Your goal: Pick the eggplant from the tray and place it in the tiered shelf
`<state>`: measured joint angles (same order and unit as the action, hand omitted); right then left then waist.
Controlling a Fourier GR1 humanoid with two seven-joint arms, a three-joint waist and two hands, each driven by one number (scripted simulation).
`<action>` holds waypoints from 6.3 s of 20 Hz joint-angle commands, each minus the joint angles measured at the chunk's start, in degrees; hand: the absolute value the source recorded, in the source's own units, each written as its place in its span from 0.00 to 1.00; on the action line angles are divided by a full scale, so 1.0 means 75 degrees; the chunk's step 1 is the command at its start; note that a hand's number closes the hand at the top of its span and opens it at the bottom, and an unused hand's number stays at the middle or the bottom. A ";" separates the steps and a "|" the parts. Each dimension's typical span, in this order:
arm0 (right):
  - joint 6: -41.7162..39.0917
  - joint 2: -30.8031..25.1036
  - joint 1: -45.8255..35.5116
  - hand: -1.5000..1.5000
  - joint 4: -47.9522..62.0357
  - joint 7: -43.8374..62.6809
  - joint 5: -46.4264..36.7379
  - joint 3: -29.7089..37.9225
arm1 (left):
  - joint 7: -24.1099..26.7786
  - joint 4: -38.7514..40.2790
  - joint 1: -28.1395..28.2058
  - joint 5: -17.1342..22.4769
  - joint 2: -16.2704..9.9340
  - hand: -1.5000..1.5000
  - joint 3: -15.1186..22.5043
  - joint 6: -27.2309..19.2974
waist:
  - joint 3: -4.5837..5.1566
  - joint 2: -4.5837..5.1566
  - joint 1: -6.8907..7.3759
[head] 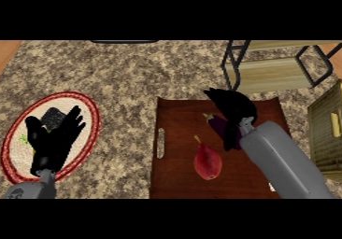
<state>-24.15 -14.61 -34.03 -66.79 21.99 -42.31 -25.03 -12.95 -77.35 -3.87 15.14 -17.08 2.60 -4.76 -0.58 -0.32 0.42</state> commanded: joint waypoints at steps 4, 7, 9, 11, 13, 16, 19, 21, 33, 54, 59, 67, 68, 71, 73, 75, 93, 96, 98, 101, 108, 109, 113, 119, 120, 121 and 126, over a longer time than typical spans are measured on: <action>0.0537 0.0378 0.0215 0.00 0.0554 -0.0638 -0.0580 0.0129 | -0.0125 -0.0089 0.0504 -0.0186 0.0184 0.50 0.0023 0.0116 | 0.0077 0.0046 -0.0002; 0.0857 0.0822 0.0032 0.00 0.1303 -0.0881 -0.0814 0.0158 | -0.0183 0.0275 0.0034 -0.0247 0.0318 0.50 -0.0128 0.0010 | 0.0077 0.0060 0.0005; 0.0005 0.0180 0.0071 1.00 0.1150 -0.1500 -0.0664 0.0003 | -0.0301 -0.0075 0.0361 -0.0065 0.0149 0.50 -0.0195 0.0214 | 0.0077 0.0049 0.0008; -0.0753 -0.0260 -0.0039 1.00 0.1162 -0.2027 -0.1190 -0.1095 | -0.0326 -0.0011 0.0176 -0.0139 0.0187 0.50 -0.0051 0.0185 | 0.0081 0.0070 0.0068; 0.0068 0.0224 0.0069 1.00 0.1648 -0.2424 -0.1015 -0.0600 | -0.0249 0.0036 0.0270 -0.0299 0.0423 0.50 0.0016 0.0009 | 0.0074 0.0071 0.0042; -0.0140 0.0328 0.0277 1.00 0.1223 -0.2255 -0.0900 -0.0382 | -0.0077 0.0485 0.0016 -0.0262 0.0285 0.50 -0.0265 0.0191 | 0.0079 0.0056 -0.0046; -0.0148 0.0505 0.0370 1.00 0.0895 -0.2431 -0.0814 -0.0300 | -0.0822 -0.0262 -0.0063 -0.0233 0.0203 0.50 -0.0289 -0.0035 | 0.0075 0.0038 -0.0039; -0.0011 0.0455 0.0515 1.00 0.0536 -0.2812 -0.0666 -0.0227 | 0.0000 0.0483 0.0132 -0.0351 0.0386 0.50 -0.0306 0.0106 | 0.0080 0.0050 -0.0078; 0.0228 -0.0175 0.2347 1.00 -0.3848 -0.1711 0.1070 0.2077 | -0.0219 -0.0101 0.0641 -0.0217 0.0291 0.50 -0.0428 0.0267 | 0.0087 -0.0041 -0.0315; -0.1447 -0.1969 -0.2106 1.00 -0.5799 0.4109 0.4607 0.5912 | -0.0545 -0.0098 0.0158 -0.0762 0.0803 0.50 -0.0054 -0.0107 | 0.0089 0.0017 -0.0065; -0.1106 -0.2885 -0.3183 1.00 -0.3336 0.2791 0.4056 0.6349 | -0.0667 -0.0253 0.0148 -0.0460 0.0531 0.50 -0.0392 0.0207 | 0.0083 0.0067 0.0071; -0.0995 -0.3474 -0.4156 1.00 -0.0756 0.1178 0.3255 0.5662 | -0.0306 0.0065 0.0143 -0.0716 0.0624 0.50 -0.0375 0.0241 | 0.0085 0.0096 0.0120; -0.0827 -0.3492 -0.4363 1.00 -0.0176 0.0832 0.3145 0.5705 | -0.0535 -0.0432 0.0454 -0.0663 0.0613 0.50 -0.0196 0.0358 | 0.0082 0.0114 0.0245; -0.1062 -0.3675 -0.4333 1.00 0.0260 0.0146 0.3064 0.5510 | -0.0220 0.0178 0.0135 -0.0762 0.0611 0.50 -0.0353 0.0374 | 0.0082 0.0103 0.0104; -0.0809 -0.3519 -0.4528 1.00 0.0754 -0.0208 0.2684 0.5152 | -0.0275 0.0034 0.0264 -0.0636 0.0505 0.50 -0.0468 0.0490 | 0.0083 0.0115 0.0176; -0.0992 -0.3639 -0.4723 1.00 0.1016 -0.0433 0.2690 0.5098 | -0.0527 -0.0041 0.0034 -0.0623 0.0360 0.50 -0.0585 0.0497 | 0.0082 0.0086 0.0112; 0.1322 -0.3263 -0.5498 1.00 0.4641 -0.3310 0.1210 0.4849 | -0.0806 -0.0173 -0.0017 -0.0776 0.0780 0.50 -0.0414 0.0374 | 0.0076 0.0113 0.0182; 0.1221 -0.3256 -0.5682 1.00 0.4944 -0.3579 0.1072 0.4731 | -0.0150 0.0403 0.0046 -0.0969 0.0840 0.50 -0.0472 0.0399 | 0.0082 0.0130 0.0157; 0.1472 -0.3104 -0.5752 1.00 0.5207 -0.3643 0.0959 0.4706 | -0.0498 -0.0101 0.0201 -0.1012 0.0921 0.50 -0.0319 0.0275 | 0.0078 0.0129 0.0217; 0.1335 -0.3458 -0.5901 1.00 0.5530 -0.4066 0.0936 0.4808 | -0.0283 0.0333 -0.0177 -0.0853 0.0641 0.50 -0.0652 0.0587 | 0.0080 0.0141 0.0179; 0.1862 -0.3206 -0.6134 0.00 0.5918 -0.3066 0.1566 0.5662 | -0.0477 0.0126 0.0005 -0.0765 0.0615 0.50 -0.0699 0.0658 | 0.0081 0.0103 0.0120; 0.2208 -0.3171 -0.6245 0.00 0.6122 -0.3104 0.1658 0.5855 | -0.0862 -0.0288 -0.0105 -0.0765 0.0688 0.50 -0.0585 0.0521 | 0.0073 0.0139 0.0243; 0.1631 -0.3722 -0.6359 0.00 0.6507 -0.3273 0.2334 0.6565 | -0.0502 0.0096 -0.0171 -0.0749 0.0685 0.50 -0.0708 0.0637 | 0.0072 0.0186 0.0224; 0.1773 -0.3782 -0.6623 0.00 0.6665 -0.2828 0.3189 0.7432 | -0.0514 0.0058 -0.0105 -0.0860 0.0713 0.50 -0.0712 0.0536 | 0.0073 0.0148 0.0167; 0.1786 -0.3728 -0.6942 0.00 0.6710 -0.2442 0.3285 0.7508 | -0.0544 -0.0136 0.0032 -0.0743 0.0641 0.50 -0.0752 0.0675 | 0.0076 0.0129 0.0217; 0.2122 -0.3650 -0.6819 0.00 0.6697 -0.2545 0.3307 0.7560 | -0.0490 0.0032 0.0042 -0.0789 0.0763 0.50 -0.0679 0.0648 | 0.0077 0.0142 0.0204; 0.2896 -0.4429 -0.6770 0.00 0.6578 -0.2455 0.3215 0.7663 | -0.0689 -0.0299 0.0050 -0.1037 0.0798 0.50 -0.0534 0.0416 | 0.0074 0.0152 0.0216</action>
<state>-6.34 -45.18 -84.97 -17.15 3.27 -18.38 31.44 -16.84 -80.35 -4.18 8.44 -11.53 -2.20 -0.90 -0.32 0.51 2.05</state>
